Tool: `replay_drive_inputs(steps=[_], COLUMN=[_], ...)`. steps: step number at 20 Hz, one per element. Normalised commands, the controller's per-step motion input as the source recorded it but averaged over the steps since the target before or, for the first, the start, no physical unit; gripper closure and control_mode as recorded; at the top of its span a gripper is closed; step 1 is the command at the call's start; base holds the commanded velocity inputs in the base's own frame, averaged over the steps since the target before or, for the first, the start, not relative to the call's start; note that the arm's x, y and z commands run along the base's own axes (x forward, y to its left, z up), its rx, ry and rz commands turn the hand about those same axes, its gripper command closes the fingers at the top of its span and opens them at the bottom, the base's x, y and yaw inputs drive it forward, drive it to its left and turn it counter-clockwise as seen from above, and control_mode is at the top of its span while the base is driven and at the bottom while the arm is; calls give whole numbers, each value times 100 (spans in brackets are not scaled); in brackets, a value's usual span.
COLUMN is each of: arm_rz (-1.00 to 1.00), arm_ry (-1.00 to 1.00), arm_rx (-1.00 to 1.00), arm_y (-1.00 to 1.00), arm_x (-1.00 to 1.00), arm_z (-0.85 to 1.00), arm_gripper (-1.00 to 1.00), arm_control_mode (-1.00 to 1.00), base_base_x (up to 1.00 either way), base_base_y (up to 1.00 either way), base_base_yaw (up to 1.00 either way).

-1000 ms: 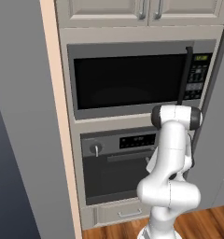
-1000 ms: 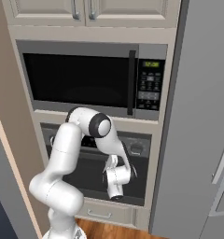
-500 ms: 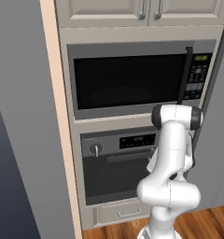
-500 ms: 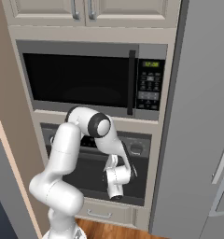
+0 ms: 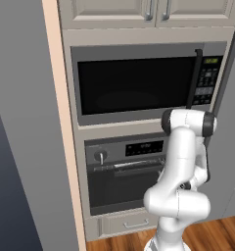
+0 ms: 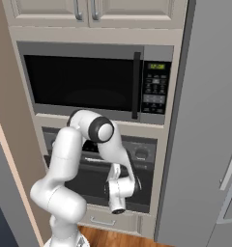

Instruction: Take the baked cake out of the oven and place it on the plate for cooling. Then close the oven door.

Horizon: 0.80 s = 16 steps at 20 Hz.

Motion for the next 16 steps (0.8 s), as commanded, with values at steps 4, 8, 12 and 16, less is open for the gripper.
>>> replay_drive_inputs(steps=[4,8,12,16], arm_rz=[0,0,0,0], arm_ry=[2,8,9,7], arm_rx=[0,0,0,0], arm_y=[-26,-9,-1,-14], arm_x=[-36,-24,-14,-26], arm_z=[-1,-3,-3,-9], arm_gripper=[100,100,100,100], arm_control_mode=[-100,-100,-100,-100], base_base_x=[0,0,0,0], base_base_y=[0,0,0,0], base_base_yaw=[0,0,0,0])
